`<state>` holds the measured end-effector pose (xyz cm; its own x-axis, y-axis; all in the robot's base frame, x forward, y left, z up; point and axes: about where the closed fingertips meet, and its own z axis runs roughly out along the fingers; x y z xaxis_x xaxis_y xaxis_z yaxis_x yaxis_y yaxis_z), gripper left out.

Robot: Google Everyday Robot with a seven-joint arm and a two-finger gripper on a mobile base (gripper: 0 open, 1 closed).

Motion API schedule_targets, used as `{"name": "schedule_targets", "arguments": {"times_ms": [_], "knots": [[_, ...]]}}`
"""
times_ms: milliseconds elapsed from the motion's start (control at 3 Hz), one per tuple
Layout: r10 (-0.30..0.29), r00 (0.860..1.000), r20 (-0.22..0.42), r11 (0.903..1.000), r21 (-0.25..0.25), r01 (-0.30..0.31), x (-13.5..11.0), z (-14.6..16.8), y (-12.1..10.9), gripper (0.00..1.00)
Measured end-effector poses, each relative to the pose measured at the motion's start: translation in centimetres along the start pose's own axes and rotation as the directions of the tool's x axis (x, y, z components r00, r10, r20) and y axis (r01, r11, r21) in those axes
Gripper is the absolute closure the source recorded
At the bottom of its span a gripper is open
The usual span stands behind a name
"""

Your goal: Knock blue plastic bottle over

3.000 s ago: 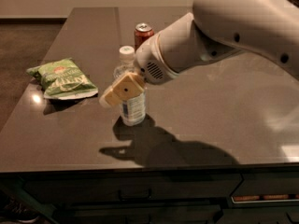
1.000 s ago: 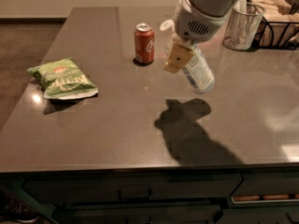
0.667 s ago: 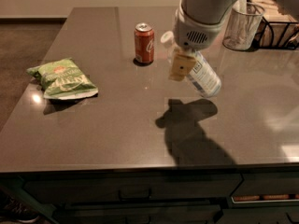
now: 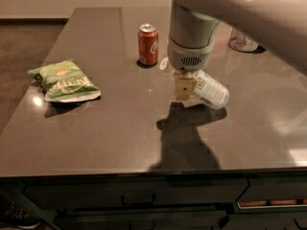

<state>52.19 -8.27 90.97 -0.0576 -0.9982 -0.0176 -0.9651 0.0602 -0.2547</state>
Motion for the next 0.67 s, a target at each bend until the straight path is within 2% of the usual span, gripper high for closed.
{"name": "schedule_targets", "arguments": {"times_ms": [333,667], "knots": [[-0.046,0.998,-0.045,0.9985,-0.032,0.045,-0.1,1.7,0.6,0.35],[-0.078,0.996,-0.053,0.9951,-0.065,0.075,-0.3,2.7,1.1,0.12]]}}
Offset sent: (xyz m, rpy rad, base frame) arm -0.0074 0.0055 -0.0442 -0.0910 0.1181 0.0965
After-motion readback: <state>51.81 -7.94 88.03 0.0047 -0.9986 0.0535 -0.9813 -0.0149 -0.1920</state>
